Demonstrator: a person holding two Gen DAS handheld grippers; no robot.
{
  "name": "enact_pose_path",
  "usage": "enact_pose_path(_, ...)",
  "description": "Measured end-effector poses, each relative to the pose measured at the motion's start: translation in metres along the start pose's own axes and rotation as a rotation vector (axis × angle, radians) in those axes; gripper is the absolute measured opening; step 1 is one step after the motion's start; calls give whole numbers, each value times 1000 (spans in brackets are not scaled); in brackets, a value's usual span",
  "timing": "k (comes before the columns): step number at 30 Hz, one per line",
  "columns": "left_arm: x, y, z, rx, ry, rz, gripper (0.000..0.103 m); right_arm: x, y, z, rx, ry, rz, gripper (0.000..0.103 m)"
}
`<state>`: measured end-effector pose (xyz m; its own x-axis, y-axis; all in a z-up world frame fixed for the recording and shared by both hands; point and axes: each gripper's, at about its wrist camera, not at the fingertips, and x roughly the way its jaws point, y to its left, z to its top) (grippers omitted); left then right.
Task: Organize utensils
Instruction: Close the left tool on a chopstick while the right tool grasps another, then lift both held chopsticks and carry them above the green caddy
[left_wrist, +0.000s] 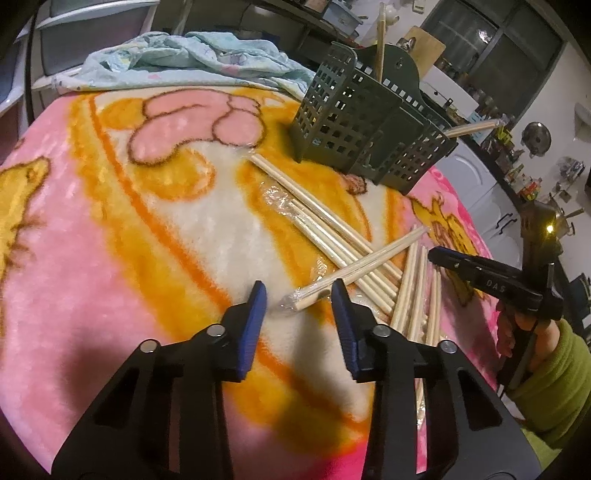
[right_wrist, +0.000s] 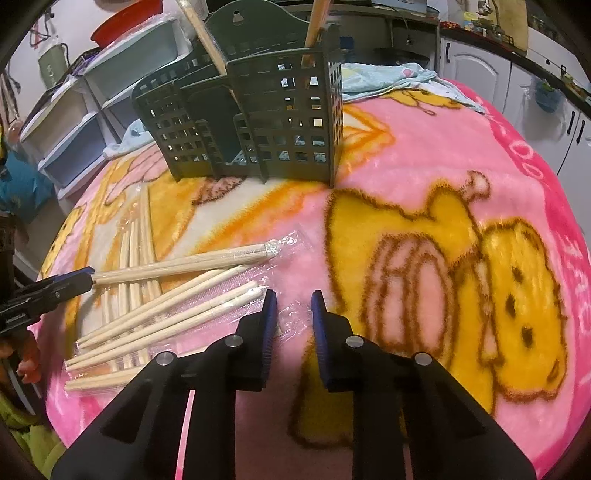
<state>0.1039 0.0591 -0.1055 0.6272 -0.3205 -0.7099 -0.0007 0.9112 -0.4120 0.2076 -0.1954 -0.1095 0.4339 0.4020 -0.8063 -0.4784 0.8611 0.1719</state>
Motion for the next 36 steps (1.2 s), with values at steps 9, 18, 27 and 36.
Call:
enact_pose_path(9, -1, 2, 1, 6, -6, 4, 11, -1, 3, -3, -8, -11, -5, 7)
enact_pose_path(18, -21, -5, 10, 20, -76, -24, 5, -18, 10, -3, -15, -43, -10, 3)
enact_pose_path(27, -64, -36, 43, 94, -198, -87, 3, -79, 38, 22, -99, -207, 2, 3)
enact_pose_path(36, -82, -77, 76, 187, -273, -147, 2, -128, 64, 41, -175, -327, 38, 3)
